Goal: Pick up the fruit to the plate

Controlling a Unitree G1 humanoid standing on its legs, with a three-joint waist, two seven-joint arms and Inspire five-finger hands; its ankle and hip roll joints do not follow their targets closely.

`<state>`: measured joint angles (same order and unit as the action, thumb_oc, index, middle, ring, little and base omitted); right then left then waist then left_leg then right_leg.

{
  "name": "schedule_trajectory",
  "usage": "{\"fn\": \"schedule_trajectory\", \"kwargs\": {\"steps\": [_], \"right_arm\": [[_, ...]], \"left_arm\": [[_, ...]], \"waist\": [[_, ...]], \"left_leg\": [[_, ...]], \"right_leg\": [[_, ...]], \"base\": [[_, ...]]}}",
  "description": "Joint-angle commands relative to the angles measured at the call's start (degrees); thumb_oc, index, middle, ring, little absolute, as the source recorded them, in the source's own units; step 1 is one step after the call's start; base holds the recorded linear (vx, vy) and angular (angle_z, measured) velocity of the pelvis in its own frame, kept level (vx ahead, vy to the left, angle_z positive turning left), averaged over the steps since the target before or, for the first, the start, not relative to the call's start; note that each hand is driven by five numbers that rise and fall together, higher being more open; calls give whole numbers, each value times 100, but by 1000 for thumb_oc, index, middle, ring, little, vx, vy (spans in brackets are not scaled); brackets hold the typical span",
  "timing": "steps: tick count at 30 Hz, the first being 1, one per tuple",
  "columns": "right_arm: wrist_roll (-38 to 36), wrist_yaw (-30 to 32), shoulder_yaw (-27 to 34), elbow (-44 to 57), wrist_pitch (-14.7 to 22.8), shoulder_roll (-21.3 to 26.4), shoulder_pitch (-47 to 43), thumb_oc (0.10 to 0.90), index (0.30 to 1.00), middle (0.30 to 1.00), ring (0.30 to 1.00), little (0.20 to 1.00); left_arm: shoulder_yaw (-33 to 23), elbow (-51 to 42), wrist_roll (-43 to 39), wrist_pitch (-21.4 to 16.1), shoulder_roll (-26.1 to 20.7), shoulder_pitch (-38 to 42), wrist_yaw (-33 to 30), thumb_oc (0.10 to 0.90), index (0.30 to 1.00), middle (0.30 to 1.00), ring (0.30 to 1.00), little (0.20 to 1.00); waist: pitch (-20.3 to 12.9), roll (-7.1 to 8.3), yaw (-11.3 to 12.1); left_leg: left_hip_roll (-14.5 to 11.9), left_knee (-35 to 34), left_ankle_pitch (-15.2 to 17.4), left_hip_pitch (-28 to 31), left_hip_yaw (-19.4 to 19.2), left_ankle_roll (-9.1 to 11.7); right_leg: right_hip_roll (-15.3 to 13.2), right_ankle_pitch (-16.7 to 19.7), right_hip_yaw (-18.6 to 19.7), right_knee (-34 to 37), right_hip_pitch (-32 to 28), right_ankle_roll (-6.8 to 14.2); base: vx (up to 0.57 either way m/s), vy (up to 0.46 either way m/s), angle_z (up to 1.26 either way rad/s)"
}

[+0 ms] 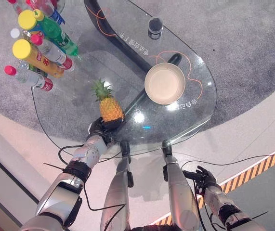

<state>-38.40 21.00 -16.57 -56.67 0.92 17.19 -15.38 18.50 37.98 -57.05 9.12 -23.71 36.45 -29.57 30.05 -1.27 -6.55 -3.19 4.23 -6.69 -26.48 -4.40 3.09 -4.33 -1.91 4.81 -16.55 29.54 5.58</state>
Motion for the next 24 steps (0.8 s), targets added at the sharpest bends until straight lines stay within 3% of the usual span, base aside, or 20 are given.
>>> {"fn": "schedule_trajectory", "kwargs": {"steps": [1,4,6,8,9,12,24], "right_arm": [[-229,866,231,418,427,224,497,800,900,900,900,900],[-273,1222,350,597,610,236,531,800,900,900,900,900],[-49,2029,647,1247,945,194,669,800,900,900,900,900],[59,2236,704,1428,994,180,719,800,900,900,900,900],[552,2631,786,1758,1052,193,766,800,900,900,900,900],[874,2963,822,2249,1115,217,824,800,900,900,900,900],[1213,2819,1050,3900,1642,135,952,800,900,900,900,900]], "left_arm": [[-548,-100,182,-734,-283,562,-110,100,300,300,300,200],[-604,-208,190,-806,-292,427,-72,100,300,300,300,200],[-802,-522,324,-918,-239,32,-19,100,300,300,300,200],[-849,-609,348,-951,-211,-105,-5,100,300,300,300,200],[-962,-765,383,-969,-195,-319,36,100,300,300,300,200],[-1079,-971,369,-941,-167,-605,-8,100,300,300,300,200],[-1442,-1460,497,-1126,-25,-1538,248,100,300,300,300,200]], "waist": [[-25,164,-32],[-25,154,-16],[-25,145,3],[-25,137,14],[-25,128,33],[-25,118,66],[-25,104,187]], "left_leg": [[128,704,341,199,-121,-160],[141,694,355,282,-95,-164],[164,659,346,462,-60,-182],[171,653,385,554,-46,-185],[186,622,355,639,-24,-193],[200,604,363,811,26,-196],[204,526,403,1430,158,-195]], "right_leg": [[-90,788,-629,882,-565,-260],[-82,772,-640,895,-659,-268],[-80,762,-681,924,-863,-288],[-77,720,-701,930,-966,-289],[-84,730,-733,959,-1070,-304],[-90,703,-790,1007,-1293,-322],[-74,548,-936,1092,-1994,-376]], "base": [[0,0,0],[-14,0,1],[-38,6,7],[-4,12,4],[0,0,0],[0,0,0],[20,7,5]]}}
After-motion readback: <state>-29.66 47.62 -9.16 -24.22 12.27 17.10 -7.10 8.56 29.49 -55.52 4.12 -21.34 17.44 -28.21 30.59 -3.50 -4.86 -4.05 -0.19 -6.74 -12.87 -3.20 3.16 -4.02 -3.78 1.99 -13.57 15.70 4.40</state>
